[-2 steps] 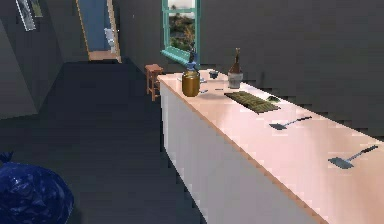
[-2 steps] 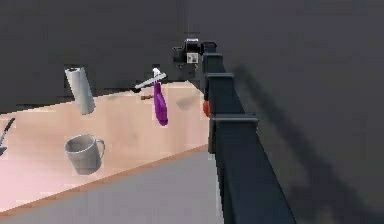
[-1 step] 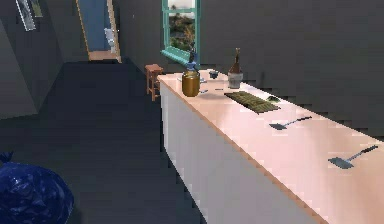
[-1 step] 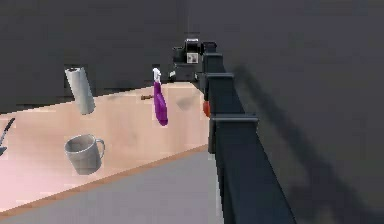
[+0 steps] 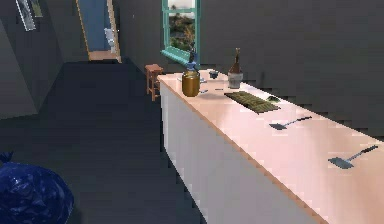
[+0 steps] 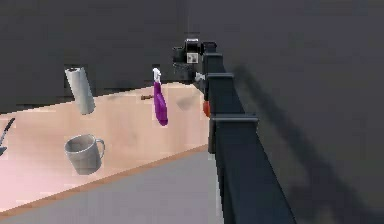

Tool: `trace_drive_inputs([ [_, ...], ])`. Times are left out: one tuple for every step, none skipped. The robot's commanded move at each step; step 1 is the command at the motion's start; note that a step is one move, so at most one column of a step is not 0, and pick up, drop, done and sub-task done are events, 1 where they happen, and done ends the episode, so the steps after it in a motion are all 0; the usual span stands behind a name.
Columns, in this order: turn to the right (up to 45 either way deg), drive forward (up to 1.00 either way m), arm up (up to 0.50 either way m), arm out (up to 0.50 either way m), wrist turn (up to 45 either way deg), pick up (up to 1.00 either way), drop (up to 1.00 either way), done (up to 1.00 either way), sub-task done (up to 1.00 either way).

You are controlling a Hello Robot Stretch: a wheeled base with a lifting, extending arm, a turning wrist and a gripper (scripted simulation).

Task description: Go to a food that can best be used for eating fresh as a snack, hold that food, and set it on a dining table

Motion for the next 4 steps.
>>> trace_drive_inputs([
  [0.0, 0.0, -0.1, 0.0, 0.0, 0.0, 0.0, 0.0, 0.0],
  [0.0, 0.0, 0.0, 0.0, 0.0, 1.0, 0.0, 0.0, 0.0],
  [0.0, 0.0, 0.1, 0.0, 0.0, 0.0, 0.0, 0.0, 0.0],
  [0.0, 0.0, 0.0, 0.0, -45.0, 0.0, 0.0, 0.0, 0.0],
])
